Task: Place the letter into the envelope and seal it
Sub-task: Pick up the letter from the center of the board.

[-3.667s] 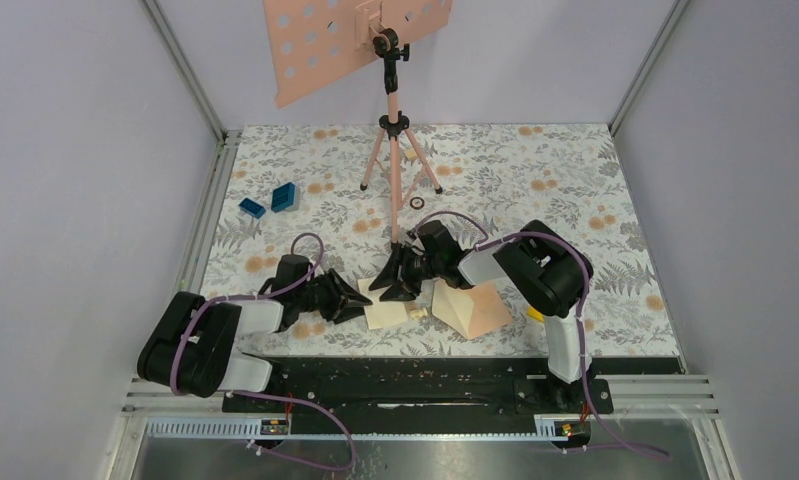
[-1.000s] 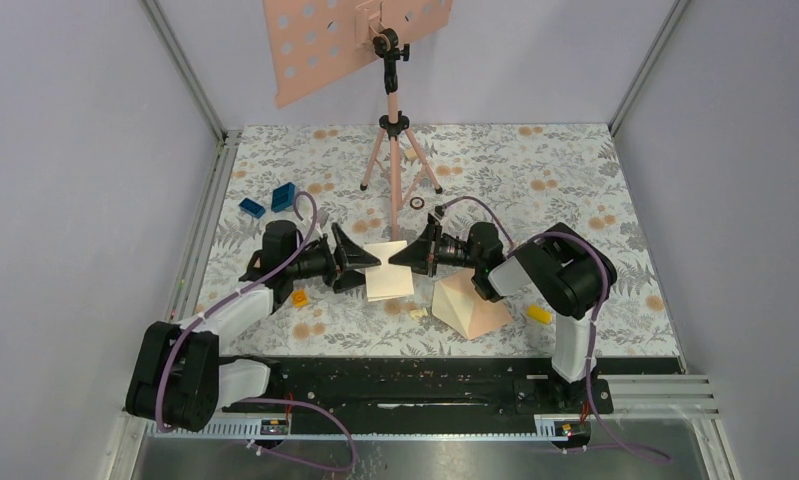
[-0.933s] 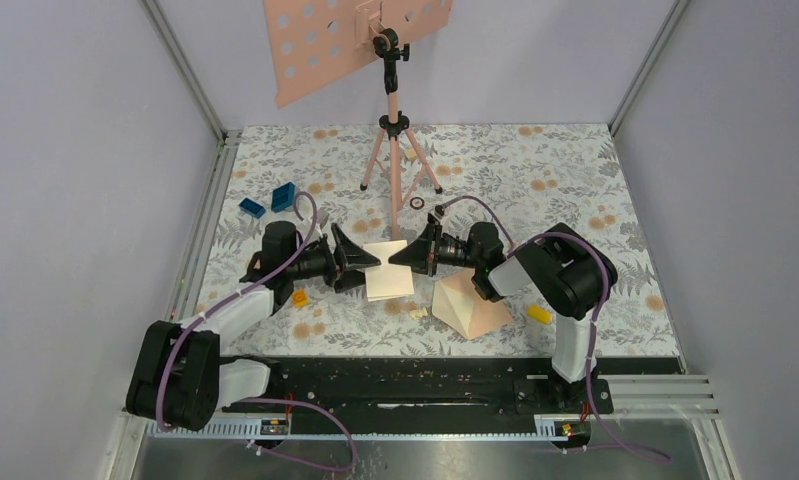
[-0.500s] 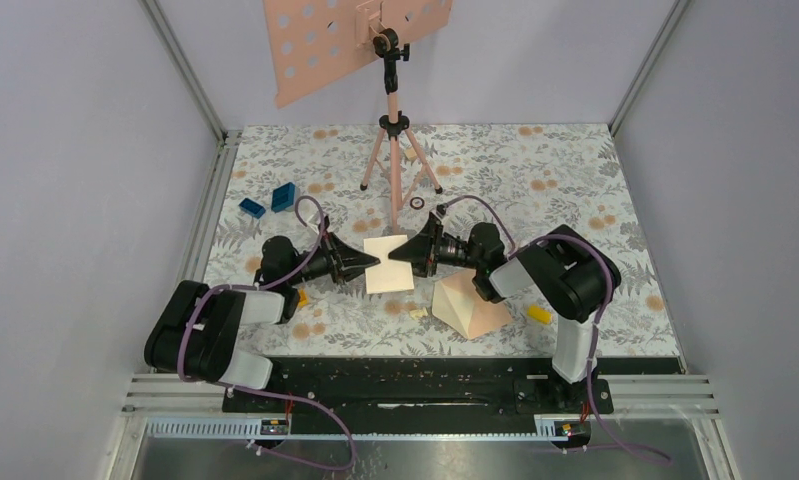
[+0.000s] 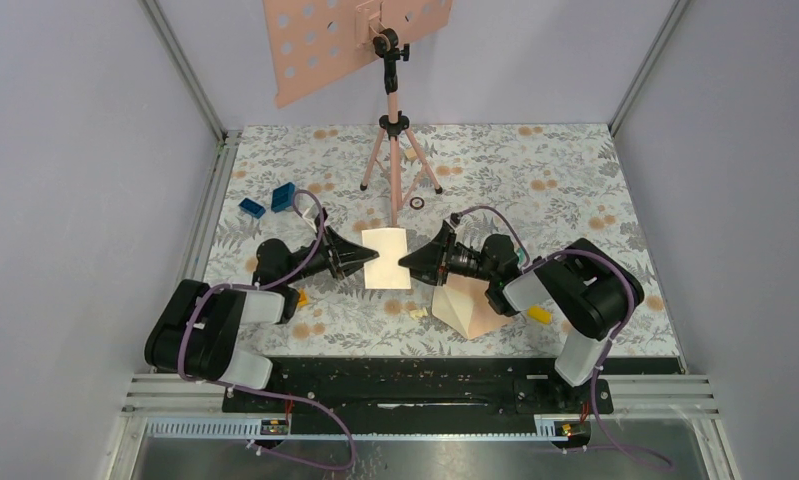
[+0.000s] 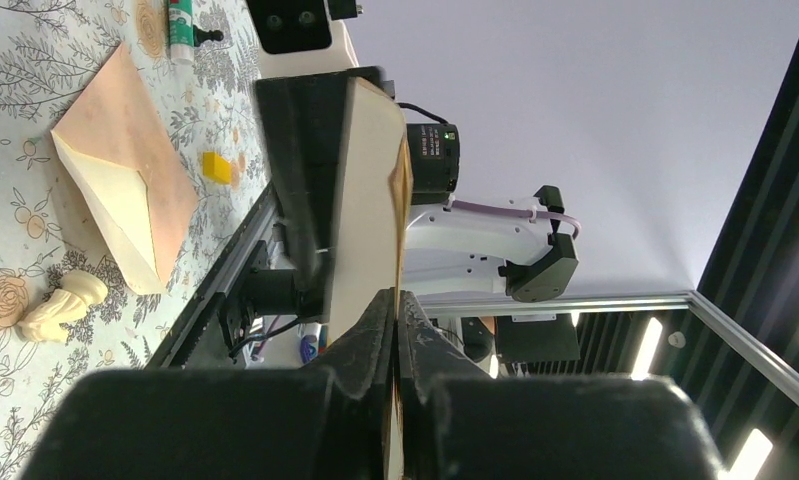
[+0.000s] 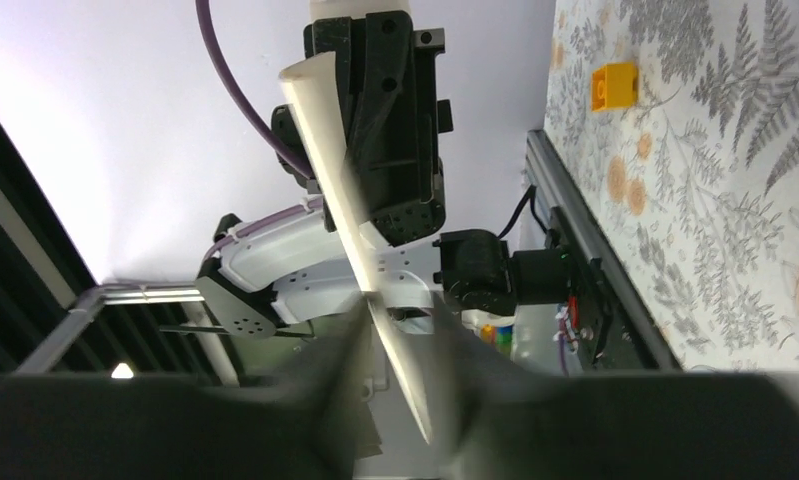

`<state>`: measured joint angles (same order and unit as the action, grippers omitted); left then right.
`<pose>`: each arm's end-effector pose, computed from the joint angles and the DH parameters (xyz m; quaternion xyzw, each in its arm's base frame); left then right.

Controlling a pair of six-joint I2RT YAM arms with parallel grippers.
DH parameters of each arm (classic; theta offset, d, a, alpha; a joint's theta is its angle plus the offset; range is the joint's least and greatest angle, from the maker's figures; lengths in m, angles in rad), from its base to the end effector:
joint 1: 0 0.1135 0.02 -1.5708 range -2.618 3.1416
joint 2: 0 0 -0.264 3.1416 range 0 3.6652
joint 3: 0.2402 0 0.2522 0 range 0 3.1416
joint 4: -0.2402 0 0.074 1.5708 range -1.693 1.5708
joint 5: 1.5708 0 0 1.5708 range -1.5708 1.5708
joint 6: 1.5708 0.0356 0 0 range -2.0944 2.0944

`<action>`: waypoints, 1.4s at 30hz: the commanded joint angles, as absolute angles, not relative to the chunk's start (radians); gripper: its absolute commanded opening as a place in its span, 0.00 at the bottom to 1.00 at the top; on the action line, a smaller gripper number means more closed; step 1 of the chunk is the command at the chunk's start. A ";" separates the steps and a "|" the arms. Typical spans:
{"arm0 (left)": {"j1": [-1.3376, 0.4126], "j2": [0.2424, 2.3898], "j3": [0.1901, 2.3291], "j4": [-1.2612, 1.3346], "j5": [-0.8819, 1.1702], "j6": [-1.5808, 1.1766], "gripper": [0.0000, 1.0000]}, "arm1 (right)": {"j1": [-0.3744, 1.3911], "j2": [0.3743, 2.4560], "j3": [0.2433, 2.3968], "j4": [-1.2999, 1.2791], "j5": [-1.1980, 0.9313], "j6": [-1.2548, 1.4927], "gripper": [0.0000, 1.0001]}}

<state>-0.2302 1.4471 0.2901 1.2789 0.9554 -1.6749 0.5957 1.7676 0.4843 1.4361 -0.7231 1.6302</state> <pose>0.2219 -0.0819 0.1868 -0.1308 0.6692 -0.7185 0.1372 0.2336 0.1868 0.1698 0.0678 0.6621 0.7386 0.1072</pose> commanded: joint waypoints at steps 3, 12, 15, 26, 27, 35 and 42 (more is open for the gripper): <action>-0.228 1.393 0.316 1.235 0.982 -1.607 0.00 | 0.603 1.711 0.507 1.491 -0.734 1.637 0.00; -0.228 1.299 0.370 0.929 0.994 -1.434 0.00 | 0.614 1.703 0.535 1.488 -0.796 1.653 0.58; -0.229 1.249 0.413 0.736 0.984 -1.327 0.00 | 0.618 1.700 0.518 1.489 -0.805 1.651 0.01; -0.228 1.190 0.531 0.357 0.961 -1.091 0.00 | 0.626 1.679 0.492 1.480 -0.809 1.628 0.00; -0.229 1.191 0.530 0.359 0.958 -1.091 0.00 | 0.630 1.679 0.489 1.478 -0.810 1.621 0.00; -0.229 1.188 0.530 0.362 0.955 -1.091 0.00 | 0.636 1.659 0.449 1.473 -0.797 1.588 0.05; -0.229 1.183 0.542 0.333 0.952 -1.071 0.00 | 0.640 1.651 0.424 1.471 -0.809 1.592 0.04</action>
<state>-0.2329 1.2053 0.4976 0.3317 0.9638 -1.1088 0.6296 1.6936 0.4351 1.4269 -0.7872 1.6089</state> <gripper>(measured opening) 0.009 0.020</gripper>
